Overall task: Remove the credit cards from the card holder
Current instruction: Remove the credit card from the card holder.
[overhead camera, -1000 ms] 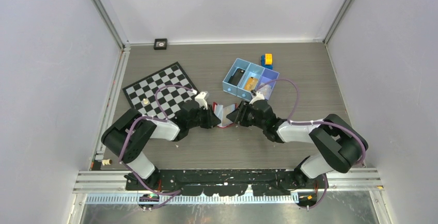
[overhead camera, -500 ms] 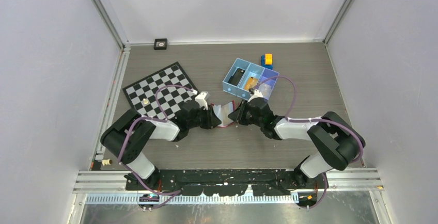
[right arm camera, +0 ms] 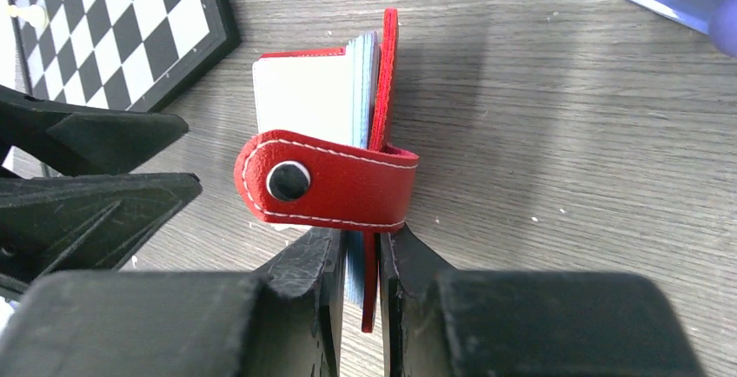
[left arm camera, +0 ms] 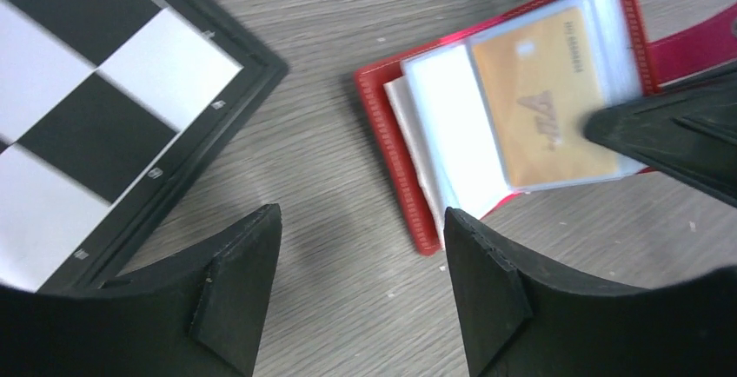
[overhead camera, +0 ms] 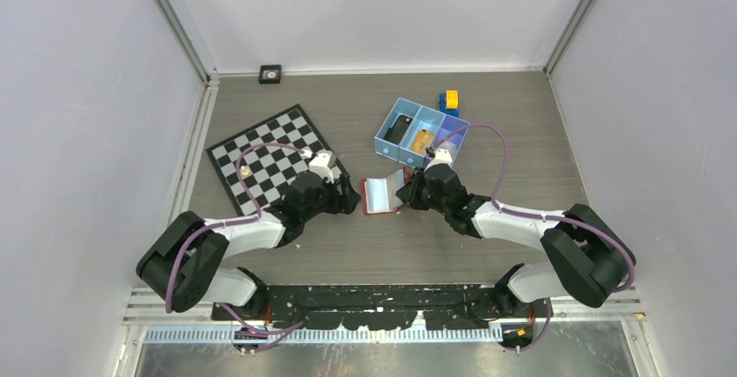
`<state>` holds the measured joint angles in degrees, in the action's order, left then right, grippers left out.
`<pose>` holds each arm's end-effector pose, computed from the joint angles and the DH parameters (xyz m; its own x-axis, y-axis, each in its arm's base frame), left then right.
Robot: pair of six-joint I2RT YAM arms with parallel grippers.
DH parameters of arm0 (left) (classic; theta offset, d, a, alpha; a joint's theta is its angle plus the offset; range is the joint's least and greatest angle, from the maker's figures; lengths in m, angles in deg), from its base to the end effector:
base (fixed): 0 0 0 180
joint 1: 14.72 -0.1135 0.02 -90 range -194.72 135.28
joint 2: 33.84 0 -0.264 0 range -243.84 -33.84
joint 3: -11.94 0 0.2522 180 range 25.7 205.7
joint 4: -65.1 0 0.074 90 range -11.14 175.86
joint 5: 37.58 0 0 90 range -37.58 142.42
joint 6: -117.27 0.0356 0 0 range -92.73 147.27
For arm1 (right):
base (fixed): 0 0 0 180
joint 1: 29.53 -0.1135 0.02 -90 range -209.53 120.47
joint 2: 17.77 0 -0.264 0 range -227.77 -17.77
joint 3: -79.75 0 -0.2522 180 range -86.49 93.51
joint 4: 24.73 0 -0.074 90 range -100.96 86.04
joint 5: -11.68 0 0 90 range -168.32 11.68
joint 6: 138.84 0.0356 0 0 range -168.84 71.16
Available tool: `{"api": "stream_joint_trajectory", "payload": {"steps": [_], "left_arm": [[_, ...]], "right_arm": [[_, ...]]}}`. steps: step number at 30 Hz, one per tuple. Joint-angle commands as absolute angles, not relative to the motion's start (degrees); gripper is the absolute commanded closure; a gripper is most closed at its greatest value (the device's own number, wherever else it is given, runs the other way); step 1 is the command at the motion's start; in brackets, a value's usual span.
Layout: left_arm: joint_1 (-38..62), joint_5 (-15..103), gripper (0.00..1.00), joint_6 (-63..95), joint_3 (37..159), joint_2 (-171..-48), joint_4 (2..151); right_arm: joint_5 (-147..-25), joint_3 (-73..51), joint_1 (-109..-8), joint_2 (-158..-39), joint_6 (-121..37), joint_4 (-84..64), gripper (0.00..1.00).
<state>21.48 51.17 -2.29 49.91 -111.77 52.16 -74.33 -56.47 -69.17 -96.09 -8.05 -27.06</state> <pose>0.2059 -0.1517 0.1599 -0.6179 -0.1590 -0.7700 0.3464 0.8241 -0.4481 0.2072 0.1684 0.1707 -0.6969 0.2689 -0.6648 -0.1794 0.8322 0.5247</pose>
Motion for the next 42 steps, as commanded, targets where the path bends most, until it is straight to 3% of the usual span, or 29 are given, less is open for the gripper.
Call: {"api": "stream_joint_trajectory", "payload": {"steps": [1, 6, 13, 19, 42], "left_arm": [[19.8, 56.4, 0.27, -2.5, 46.8, -108.8, 50.8], [19.5, 59.0, 0.01, -3.3, 42.7, -104.4, 46.4], [18.9, 55.0, 0.01, -6.5, 45.9, -109.1, 45.4], [18.8, 48.0, 0.05, -3.1, 42.2, -112.3, 29.2], [17.8, 39.8, 0.06, -6.5, 45.9, -115.4, 28.0]], "right_arm": [[-72.6, -55.2, -69.3, -93.9, -10.5, -28.2, 0.94], [-73.7, -55.8, -69.3, -93.6, -12.2, -29.7, 0.94], [-74.7, -56.0, -69.3, -94.0, -14.5, -32.2, 0.94], [-73.5, -54.9, -69.3, -94.7, -17.1, -33.4, 0.95], [-77.5, -55.8, -69.3, -92.4, -19.7, -40.3, 0.99]]}}
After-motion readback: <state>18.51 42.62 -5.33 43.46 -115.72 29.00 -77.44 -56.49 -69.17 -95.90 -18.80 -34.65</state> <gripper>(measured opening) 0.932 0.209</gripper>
